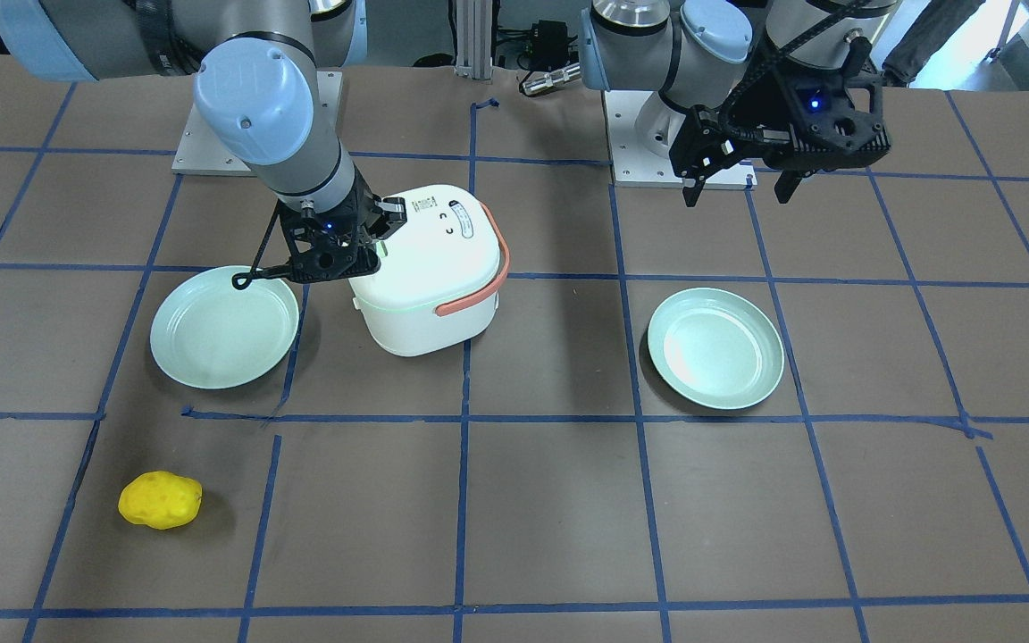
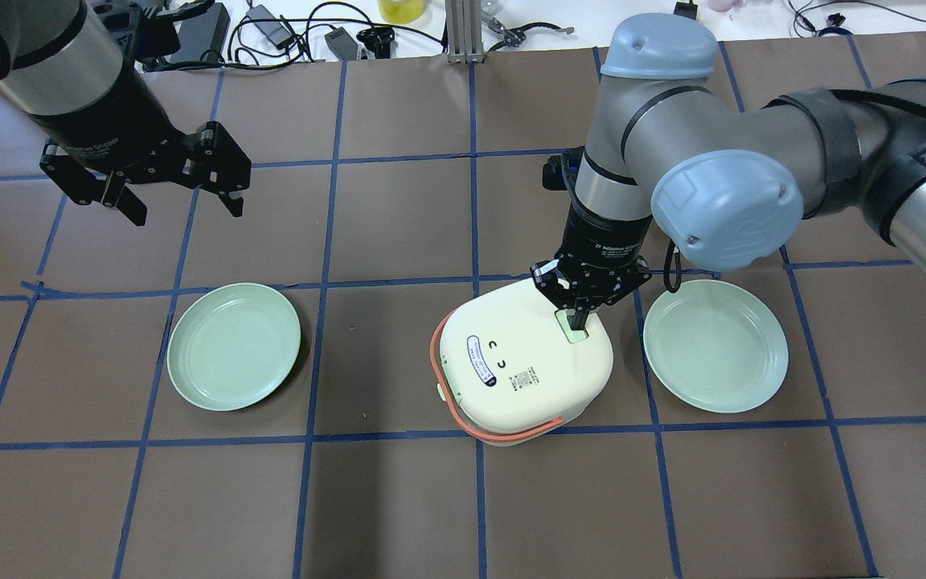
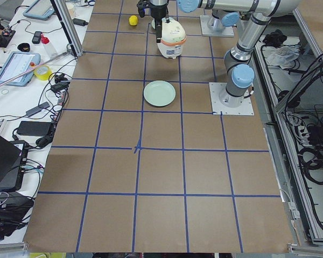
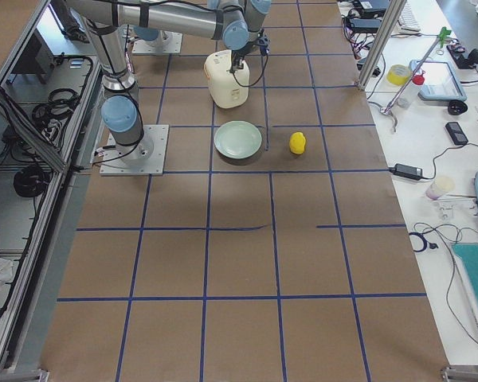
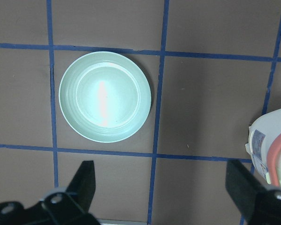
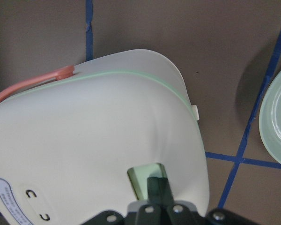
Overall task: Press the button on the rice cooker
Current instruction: 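Lift the right gripper away as the rice cooker lid pops open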
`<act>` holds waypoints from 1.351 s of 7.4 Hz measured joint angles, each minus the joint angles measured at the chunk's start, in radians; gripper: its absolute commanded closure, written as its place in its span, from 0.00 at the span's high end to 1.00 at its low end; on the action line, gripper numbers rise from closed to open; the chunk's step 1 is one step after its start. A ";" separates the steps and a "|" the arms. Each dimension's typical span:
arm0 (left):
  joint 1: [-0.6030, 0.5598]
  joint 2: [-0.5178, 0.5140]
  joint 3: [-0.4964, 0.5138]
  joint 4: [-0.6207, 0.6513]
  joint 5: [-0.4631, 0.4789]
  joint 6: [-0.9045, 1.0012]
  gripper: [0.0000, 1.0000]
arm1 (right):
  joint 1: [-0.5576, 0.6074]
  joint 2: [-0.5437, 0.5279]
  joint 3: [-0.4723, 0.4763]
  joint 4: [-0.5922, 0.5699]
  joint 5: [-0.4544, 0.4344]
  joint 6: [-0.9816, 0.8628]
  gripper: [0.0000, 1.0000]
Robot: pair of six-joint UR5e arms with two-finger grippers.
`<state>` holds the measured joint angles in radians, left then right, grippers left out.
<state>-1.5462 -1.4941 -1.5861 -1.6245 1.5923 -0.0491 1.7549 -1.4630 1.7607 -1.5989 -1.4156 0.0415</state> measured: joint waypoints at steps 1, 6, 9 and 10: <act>0.000 0.000 0.000 0.000 0.000 0.000 1.00 | 0.000 -0.008 -0.022 0.018 -0.001 0.006 0.13; 0.000 0.000 0.000 0.000 0.000 0.000 1.00 | -0.022 -0.022 -0.315 0.202 -0.010 0.132 1.00; 0.000 0.000 0.000 0.000 0.000 0.000 1.00 | -0.109 -0.021 -0.374 0.204 -0.040 0.135 1.00; 0.000 0.000 0.000 0.000 0.000 0.000 1.00 | -0.134 -0.022 -0.378 0.202 -0.081 0.120 1.00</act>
<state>-1.5463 -1.4941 -1.5861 -1.6245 1.5923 -0.0491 1.6211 -1.4846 1.3828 -1.3966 -1.4970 0.1613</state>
